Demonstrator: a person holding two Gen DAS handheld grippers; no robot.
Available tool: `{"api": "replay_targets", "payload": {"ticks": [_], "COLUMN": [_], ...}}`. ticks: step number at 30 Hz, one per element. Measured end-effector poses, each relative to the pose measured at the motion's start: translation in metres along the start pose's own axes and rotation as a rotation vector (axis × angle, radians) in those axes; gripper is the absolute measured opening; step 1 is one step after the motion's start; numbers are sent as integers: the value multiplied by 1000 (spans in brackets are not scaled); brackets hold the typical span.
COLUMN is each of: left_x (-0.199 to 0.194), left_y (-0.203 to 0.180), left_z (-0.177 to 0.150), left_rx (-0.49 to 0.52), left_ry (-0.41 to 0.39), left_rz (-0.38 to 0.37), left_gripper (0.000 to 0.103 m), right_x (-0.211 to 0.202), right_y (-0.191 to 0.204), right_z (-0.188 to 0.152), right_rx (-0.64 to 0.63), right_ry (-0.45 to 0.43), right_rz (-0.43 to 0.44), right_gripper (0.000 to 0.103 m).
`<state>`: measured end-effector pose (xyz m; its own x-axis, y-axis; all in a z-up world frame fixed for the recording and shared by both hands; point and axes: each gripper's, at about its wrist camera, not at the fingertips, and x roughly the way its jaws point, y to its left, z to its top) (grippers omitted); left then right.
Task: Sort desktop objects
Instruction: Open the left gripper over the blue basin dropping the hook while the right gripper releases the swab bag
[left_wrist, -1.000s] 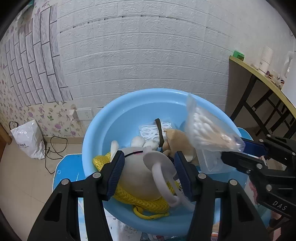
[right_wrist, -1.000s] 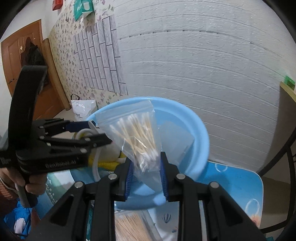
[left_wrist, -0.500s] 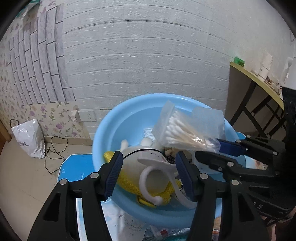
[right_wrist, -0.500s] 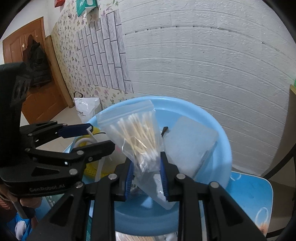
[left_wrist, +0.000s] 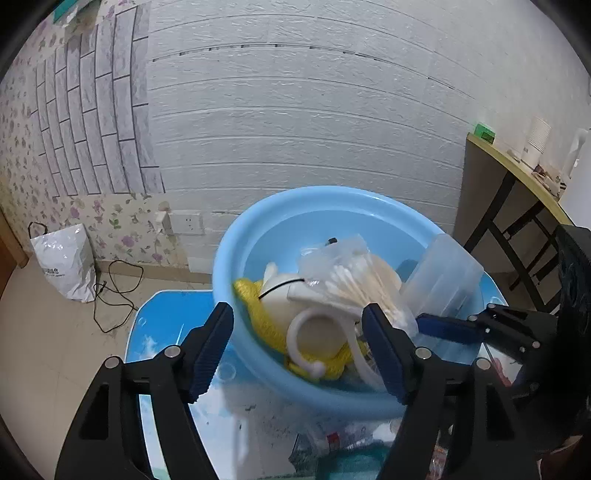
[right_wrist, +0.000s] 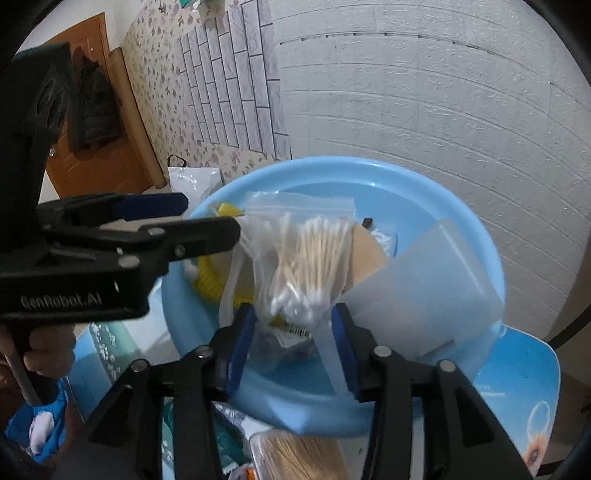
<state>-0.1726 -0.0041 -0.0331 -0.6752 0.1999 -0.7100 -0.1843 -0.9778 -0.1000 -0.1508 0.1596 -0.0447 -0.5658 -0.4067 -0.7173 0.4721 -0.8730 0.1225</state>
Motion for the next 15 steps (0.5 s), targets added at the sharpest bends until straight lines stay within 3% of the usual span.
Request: {"api": "replay_targets", "payload": {"ticks": [15], "left_x": [-30], "left_y": [-2], "left_z": [-32], "left_rx": [-33], "left_ry": [14], "left_rz": [13], "left_gripper": [76], "right_x": [-49], "right_y": [0], "right_z": [-32], "right_rx": [62], "right_ry": [-96], "right_rz": [-50], "right_gripper": [51]}}
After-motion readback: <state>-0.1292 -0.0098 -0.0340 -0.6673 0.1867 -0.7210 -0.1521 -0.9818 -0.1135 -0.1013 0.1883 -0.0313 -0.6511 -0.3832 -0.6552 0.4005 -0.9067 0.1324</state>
